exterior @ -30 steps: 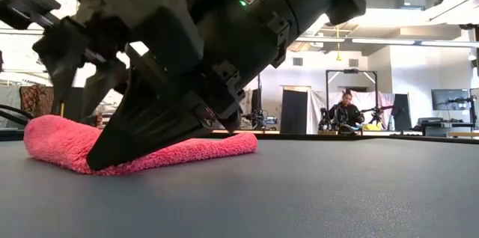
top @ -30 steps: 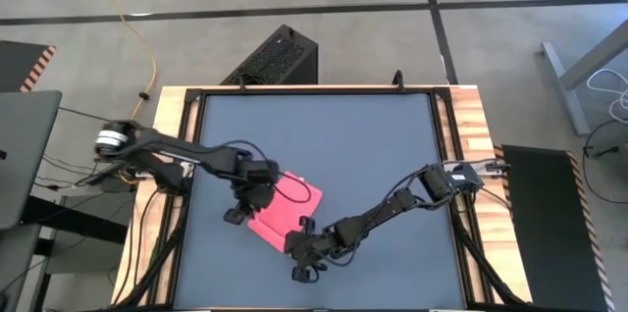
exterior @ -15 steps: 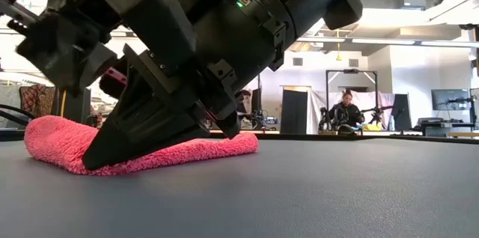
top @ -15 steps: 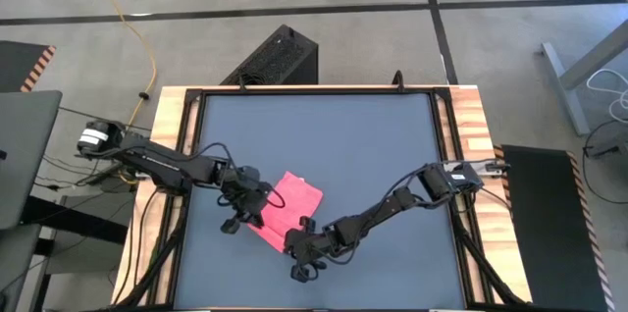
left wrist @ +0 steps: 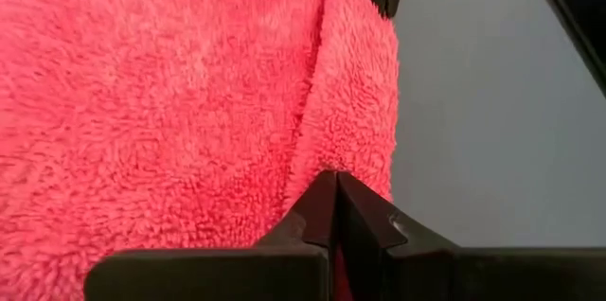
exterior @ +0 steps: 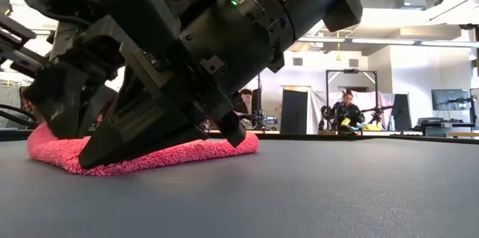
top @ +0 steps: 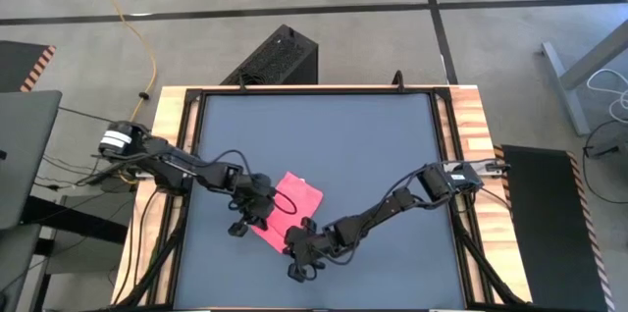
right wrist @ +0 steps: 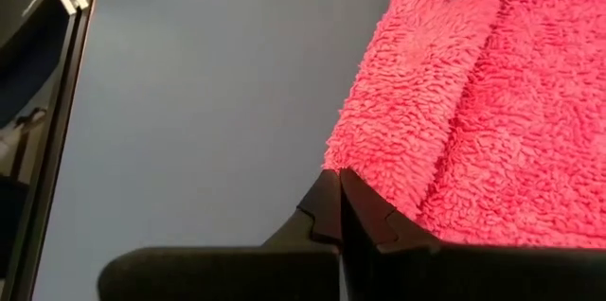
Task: Roll towel
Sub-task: Roll the red microfiber cloth
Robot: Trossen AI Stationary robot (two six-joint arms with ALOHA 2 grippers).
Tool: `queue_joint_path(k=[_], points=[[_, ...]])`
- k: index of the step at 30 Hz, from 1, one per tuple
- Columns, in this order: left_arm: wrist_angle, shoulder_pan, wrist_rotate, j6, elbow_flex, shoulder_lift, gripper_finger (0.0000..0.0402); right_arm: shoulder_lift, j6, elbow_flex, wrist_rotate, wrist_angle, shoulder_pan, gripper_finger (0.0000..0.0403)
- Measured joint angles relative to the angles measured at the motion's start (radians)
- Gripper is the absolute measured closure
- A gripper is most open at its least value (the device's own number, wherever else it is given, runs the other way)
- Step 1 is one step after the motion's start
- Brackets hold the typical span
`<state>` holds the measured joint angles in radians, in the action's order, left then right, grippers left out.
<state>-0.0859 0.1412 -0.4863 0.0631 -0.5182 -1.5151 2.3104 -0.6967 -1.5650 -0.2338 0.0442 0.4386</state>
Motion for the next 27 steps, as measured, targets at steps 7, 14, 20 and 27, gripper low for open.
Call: queue_joint_path(k=[7,14,20,27], points=[[0.030,-0.002,-0.033,-0.025,-0.002,-0.043,0.0401,-0.010,-0.070,0.001,-0.073,-0.006,0.016,0.0388],[0.059,-0.001,-0.034,-0.071,-0.002,-0.048,0.0401,-0.018,-0.161,0.003,-0.137,0.005,0.022,0.0388],[0.073,-0.001,-0.033,-0.094,-0.003,-0.047,0.0401,-0.042,-0.197,0.003,-0.185,0.004,0.030,0.0390],[0.090,-0.001,-0.055,-0.111,-0.002,-0.048,0.0401,-0.061,-0.300,0.001,-0.189,-0.009,0.034,0.0393]])
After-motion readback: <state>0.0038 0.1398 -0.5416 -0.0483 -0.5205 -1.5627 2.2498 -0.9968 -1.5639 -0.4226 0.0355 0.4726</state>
